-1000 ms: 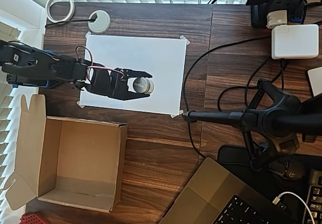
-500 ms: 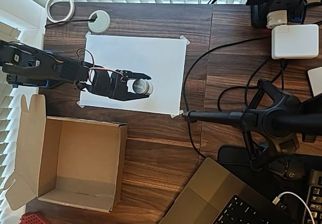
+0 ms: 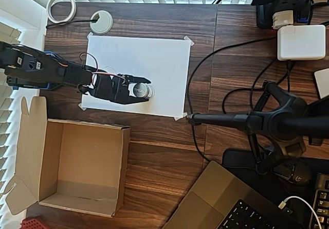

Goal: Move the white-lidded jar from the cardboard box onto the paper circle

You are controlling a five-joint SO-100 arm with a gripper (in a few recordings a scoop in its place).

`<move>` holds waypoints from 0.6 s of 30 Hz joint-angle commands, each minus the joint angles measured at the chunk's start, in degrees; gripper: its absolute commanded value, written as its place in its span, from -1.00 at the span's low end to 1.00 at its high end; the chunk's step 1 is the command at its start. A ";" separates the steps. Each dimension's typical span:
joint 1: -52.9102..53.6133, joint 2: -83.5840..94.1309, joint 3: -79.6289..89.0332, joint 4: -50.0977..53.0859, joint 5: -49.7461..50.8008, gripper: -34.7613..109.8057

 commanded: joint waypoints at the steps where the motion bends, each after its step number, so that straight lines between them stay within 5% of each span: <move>1: 1.14 1.41 -2.29 -1.58 -0.44 -0.48; 18: 1.32 -2.55 -7.73 -0.26 0.44 -0.47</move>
